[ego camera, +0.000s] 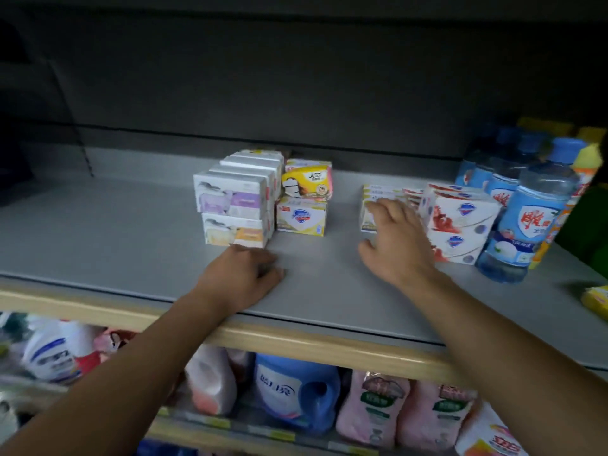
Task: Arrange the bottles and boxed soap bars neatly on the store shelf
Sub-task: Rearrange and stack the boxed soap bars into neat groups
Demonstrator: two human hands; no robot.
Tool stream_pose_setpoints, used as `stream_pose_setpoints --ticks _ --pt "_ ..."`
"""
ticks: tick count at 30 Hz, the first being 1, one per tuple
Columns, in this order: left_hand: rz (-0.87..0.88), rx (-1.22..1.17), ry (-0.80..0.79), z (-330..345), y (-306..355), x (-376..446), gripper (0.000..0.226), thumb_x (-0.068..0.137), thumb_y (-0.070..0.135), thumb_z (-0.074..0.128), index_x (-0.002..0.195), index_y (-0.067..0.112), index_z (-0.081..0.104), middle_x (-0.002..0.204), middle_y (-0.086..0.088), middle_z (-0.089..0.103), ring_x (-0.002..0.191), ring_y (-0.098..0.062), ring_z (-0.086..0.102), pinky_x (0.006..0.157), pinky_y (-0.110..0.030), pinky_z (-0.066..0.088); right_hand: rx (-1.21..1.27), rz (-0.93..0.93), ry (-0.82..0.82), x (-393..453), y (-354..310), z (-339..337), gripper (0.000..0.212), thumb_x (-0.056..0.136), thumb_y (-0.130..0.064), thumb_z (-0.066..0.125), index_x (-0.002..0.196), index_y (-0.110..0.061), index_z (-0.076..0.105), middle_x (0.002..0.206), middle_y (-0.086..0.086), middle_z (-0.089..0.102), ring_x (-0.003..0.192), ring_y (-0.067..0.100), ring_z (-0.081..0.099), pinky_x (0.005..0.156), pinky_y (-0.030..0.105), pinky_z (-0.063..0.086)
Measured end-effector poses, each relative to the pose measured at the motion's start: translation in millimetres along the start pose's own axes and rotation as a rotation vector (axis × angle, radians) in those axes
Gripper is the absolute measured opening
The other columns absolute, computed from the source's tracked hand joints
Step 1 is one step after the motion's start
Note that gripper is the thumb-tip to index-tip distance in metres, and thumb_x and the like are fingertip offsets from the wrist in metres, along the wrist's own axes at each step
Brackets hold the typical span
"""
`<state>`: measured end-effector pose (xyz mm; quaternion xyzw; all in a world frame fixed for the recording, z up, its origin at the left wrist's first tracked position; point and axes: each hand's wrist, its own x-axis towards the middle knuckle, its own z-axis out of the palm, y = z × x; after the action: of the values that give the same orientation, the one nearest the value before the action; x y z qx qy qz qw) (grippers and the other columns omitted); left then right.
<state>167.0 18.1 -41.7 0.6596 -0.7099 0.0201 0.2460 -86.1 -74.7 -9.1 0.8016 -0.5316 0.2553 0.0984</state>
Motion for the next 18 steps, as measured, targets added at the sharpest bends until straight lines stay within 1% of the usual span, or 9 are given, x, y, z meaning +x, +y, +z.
stream_pose_setpoints --ticks 2,5,8,11,12,14,16,18 --pt "-0.004 0.040 -0.001 3.0 -0.4 -0.3 0.038 0.090 0.053 0.053 0.099 0.019 0.069 0.100 -0.003 0.071 0.108 -0.026 0.057 0.083 -0.036 0.052 0.093 -0.025 -0.079 6.5 -22.6 17.1 0.066 0.083 -0.024 0.060 0.146 -0.013 0.041 0.148 0.006 0.040 0.137 0.028 0.033 0.115 0.035 0.025" --pt "0.002 0.082 -0.006 4.8 -2.3 0.9 0.042 0.090 0.056 0.046 0.091 0.019 0.065 0.096 -0.003 0.069 0.106 -0.027 0.057 0.080 -0.035 0.051 0.145 -0.048 -0.158 24.1 -49.2 39.2 0.067 0.086 -0.024 0.058 0.149 -0.017 0.036 0.149 0.003 0.039 0.135 0.028 0.035 0.111 0.036 0.030" --pt "-0.025 0.102 0.001 4.1 -1.5 1.4 0.041 0.089 0.058 0.045 0.082 0.020 0.060 0.092 -0.005 0.068 0.103 -0.028 0.056 0.076 -0.032 0.050 0.115 -0.018 -0.166 44.4 -63.7 54.1 0.070 0.088 -0.027 0.059 0.152 -0.019 0.031 0.150 0.004 0.037 0.134 0.030 0.036 0.111 0.039 0.031" --pt "-0.048 0.068 0.017 3.5 -1.2 1.6 0.035 0.088 0.055 0.048 0.071 0.025 0.048 0.089 -0.007 0.066 0.101 -0.029 0.056 0.069 -0.030 0.042 0.097 0.034 -0.180 55.3 -66.5 64.7 0.071 0.089 -0.026 0.059 0.152 -0.019 0.029 0.154 0.003 0.030 0.135 0.031 0.034 0.111 0.041 0.032" --pt "-0.052 0.058 0.017 3.6 -1.8 1.8 0.034 0.087 0.054 0.048 0.070 0.025 0.046 0.088 -0.007 0.065 0.100 -0.029 0.056 0.068 -0.030 0.040 0.108 0.038 -0.164 55.9 -66.0 67.8 0.068 0.088 -0.024 0.060 0.150 -0.018 0.032 0.153 0.003 0.031 0.135 0.031 0.035 0.111 0.041 0.033" --pt "-0.053 0.062 0.017 5.0 -3.5 3.0 0.033 0.086 0.053 0.048 0.071 0.024 0.046 0.088 -0.008 0.064 0.101 -0.029 0.055 0.068 -0.029 0.037 0.150 0.022 -0.088 55.5 -65.3 72.7 0.059 0.087 -0.016 0.061 0.142 -0.015 0.041 0.146 0.007 0.039 0.131 0.033 0.040 0.109 0.042 0.037" --pt "-0.050 0.074 0.027 6.8 -5.1 4.5 0.033 0.086 0.053 0.048 0.074 0.023 0.052 0.089 -0.008 0.064 0.102 -0.029 0.054 0.068 -0.029 0.035 0.189 0.008 -0.006 55.3 -66.1 73.5 0.046 0.087 -0.013 0.062 0.132 -0.013 0.048 0.137 0.011 0.047 0.124 0.034 0.047 0.101 0.041 0.042" --pt "-0.045 0.074 0.029 7.7 -6.1 5.4 0.033 0.085 0.053 0.049 0.077 0.022 0.057 0.089 -0.008 0.064 0.102 -0.029 0.054 0.068 -0.029 0.035 0.237 0.026 0.042 56.3 -66.7 70.4 0.037 0.089 -0.012 0.063 0.124 -0.015 0.052 0.130 0.011 0.051 0.117 0.033 0.051 0.091 0.037 0.044"
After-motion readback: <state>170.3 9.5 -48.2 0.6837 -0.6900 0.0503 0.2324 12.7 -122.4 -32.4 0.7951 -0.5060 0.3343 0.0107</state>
